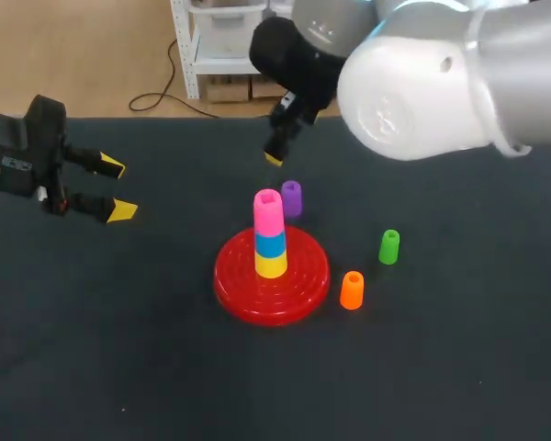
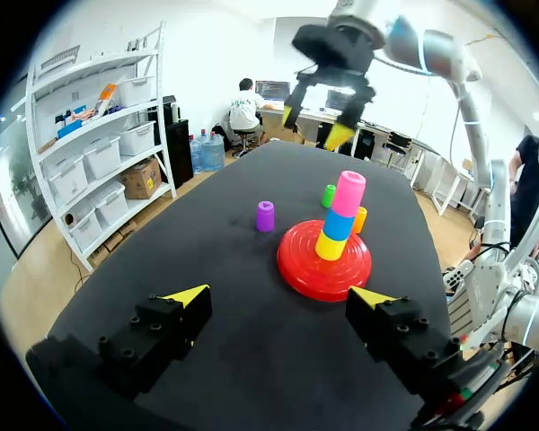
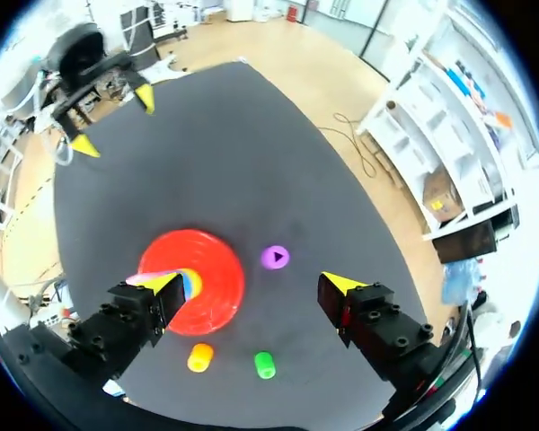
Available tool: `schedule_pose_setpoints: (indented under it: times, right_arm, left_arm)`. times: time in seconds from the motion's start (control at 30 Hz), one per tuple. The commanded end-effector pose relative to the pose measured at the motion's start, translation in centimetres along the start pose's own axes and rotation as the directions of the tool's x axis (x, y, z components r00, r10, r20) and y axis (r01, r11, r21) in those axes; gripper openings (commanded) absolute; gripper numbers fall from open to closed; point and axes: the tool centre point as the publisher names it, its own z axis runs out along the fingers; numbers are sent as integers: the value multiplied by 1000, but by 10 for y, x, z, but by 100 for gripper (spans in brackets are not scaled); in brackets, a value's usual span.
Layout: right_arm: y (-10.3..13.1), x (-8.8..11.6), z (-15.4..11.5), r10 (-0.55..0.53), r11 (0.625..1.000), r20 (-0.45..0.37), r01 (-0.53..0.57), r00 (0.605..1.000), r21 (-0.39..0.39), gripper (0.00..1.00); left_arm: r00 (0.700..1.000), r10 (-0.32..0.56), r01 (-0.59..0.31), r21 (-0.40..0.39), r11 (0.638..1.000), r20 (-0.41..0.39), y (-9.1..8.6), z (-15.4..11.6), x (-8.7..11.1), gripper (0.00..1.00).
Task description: Pick up and stack the cylinders on the red base in this order: pink,purple,orange,green
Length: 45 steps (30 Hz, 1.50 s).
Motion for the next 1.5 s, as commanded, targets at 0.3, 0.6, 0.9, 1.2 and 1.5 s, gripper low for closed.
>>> schedule_pose_setpoints:
  times: [0.3,0.6,0.9,1.2,1.5]
  right_arm:
    - [-31,-1,88,32,999,-200,-29,979,16,100]
    - [-35,14,112,46,999,-247,-45,968,11,100]
    - [-42,11,119,72,997,-254,-73,965,8,79]
    - [-34,14,126,66,997,-263,-72,963,-14,76]
    - [-28,18,131,66,997,-274,-76,959,-26,62]
  left_arm:
    - [1000,2,-2,-1,1000,5,0,0,1,100]
    - [1000,2,-2,-1,1000,5,0,0,1,100]
    - [1000,2,-2,-1,1000,5,0,0,1,100]
    - [1000,2,-2,-1,1000,5,0,0,1,100]
    - [1000,2,-2,-1,1000,5,0,0,1,100]
